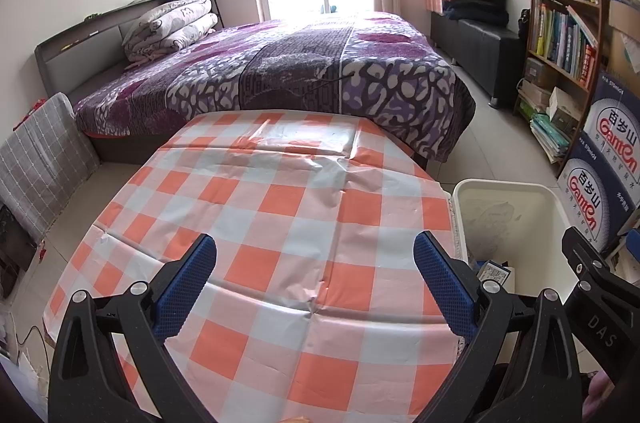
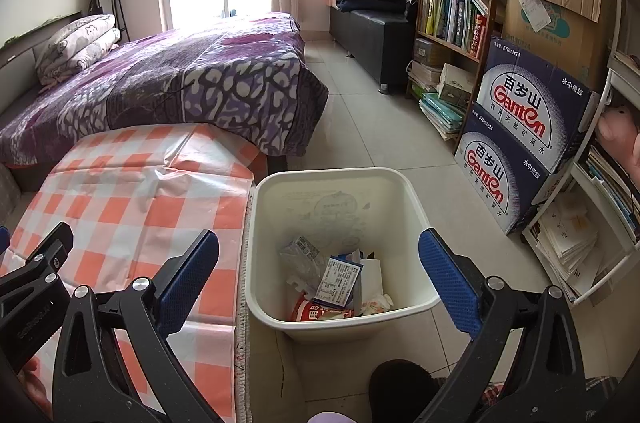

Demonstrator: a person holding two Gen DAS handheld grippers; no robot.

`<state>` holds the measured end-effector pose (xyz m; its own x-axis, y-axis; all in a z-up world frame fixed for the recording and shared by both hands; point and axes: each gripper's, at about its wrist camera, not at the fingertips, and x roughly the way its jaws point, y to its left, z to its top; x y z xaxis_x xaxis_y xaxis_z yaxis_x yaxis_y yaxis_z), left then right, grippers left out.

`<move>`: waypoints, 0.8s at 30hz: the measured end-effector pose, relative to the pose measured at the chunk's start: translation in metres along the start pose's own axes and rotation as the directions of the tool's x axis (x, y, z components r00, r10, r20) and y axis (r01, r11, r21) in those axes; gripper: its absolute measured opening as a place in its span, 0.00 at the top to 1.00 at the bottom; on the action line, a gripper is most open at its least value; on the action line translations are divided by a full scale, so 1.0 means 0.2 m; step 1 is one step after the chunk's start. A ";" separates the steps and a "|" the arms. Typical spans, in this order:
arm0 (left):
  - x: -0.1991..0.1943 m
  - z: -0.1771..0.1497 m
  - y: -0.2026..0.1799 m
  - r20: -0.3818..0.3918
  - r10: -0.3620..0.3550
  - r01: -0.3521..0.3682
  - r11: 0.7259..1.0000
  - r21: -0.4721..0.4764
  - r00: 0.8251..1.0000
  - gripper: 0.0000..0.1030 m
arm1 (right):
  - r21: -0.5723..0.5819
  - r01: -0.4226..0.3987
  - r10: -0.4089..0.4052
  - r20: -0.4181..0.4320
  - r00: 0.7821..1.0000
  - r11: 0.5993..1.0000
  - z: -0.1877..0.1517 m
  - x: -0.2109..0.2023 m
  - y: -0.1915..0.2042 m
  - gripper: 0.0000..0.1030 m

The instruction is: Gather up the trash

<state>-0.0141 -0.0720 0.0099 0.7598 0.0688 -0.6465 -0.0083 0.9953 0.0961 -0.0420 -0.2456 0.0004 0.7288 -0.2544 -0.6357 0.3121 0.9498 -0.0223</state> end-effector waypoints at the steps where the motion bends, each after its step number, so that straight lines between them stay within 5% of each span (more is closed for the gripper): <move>1: 0.00 0.00 0.00 -0.002 0.001 -0.001 1.000 0.000 1.000 0.07 | -0.001 -0.001 0.001 0.000 1.000 1.000 0.00 0.00 0.00 0.07; 24: 0.01 0.00 0.00 -0.005 0.004 -0.004 1.000 0.002 1.000 0.07 | -0.001 -0.002 0.002 -0.005 1.000 1.000 0.00 0.00 0.00 0.07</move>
<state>-0.0129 -0.0713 0.0082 0.7564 0.0727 -0.6501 -0.0098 0.9949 0.0999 -0.0423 -0.2465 -0.0003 0.7264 -0.2512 -0.6398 0.3099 0.9505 -0.0213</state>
